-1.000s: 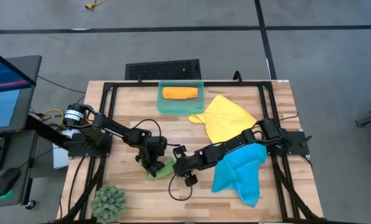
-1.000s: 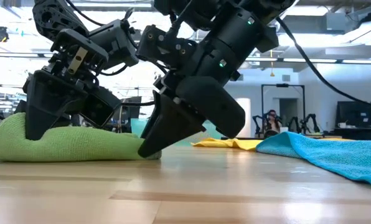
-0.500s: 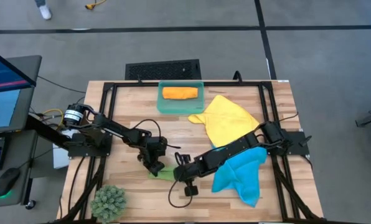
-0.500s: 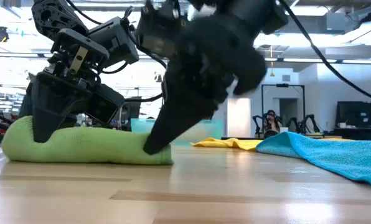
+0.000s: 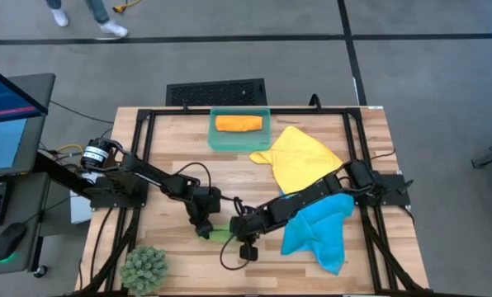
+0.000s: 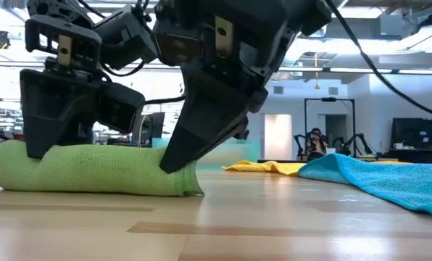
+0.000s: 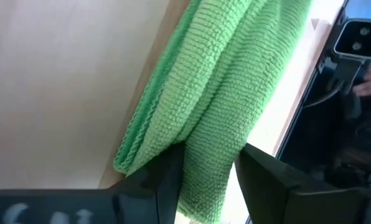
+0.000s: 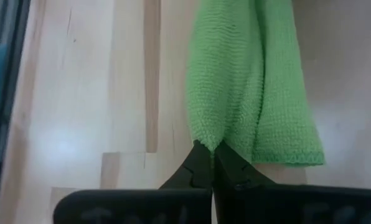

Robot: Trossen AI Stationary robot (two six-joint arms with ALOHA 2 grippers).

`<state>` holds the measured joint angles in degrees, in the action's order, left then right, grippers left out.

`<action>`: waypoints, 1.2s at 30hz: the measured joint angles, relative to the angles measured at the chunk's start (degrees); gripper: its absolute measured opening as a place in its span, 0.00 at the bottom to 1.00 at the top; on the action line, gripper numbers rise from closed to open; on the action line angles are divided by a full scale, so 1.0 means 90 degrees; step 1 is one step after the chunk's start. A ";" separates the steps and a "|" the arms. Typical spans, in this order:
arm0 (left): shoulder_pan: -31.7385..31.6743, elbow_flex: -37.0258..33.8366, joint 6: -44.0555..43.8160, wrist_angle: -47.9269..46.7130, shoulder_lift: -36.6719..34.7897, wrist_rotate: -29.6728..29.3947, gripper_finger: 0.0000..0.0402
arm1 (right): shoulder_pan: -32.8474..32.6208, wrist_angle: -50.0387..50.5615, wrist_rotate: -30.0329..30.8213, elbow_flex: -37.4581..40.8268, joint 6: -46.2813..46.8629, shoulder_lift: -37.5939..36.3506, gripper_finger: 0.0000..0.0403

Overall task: Roll microfiber towels into tight, uniform cylinder then place into a basket
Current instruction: Fold the green towel

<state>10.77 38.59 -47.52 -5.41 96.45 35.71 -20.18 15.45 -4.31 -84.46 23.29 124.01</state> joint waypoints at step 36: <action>0.2162 -0.0029 0.1191 -0.1392 -0.2213 -0.4125 0.31 | 0.0217 -0.0428 -0.0908 0.0252 0.0985 -0.0005 0.01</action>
<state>30.23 38.33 -36.80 -17.94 76.53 -1.41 -18.23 11.60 -12.48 -82.19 32.16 123.96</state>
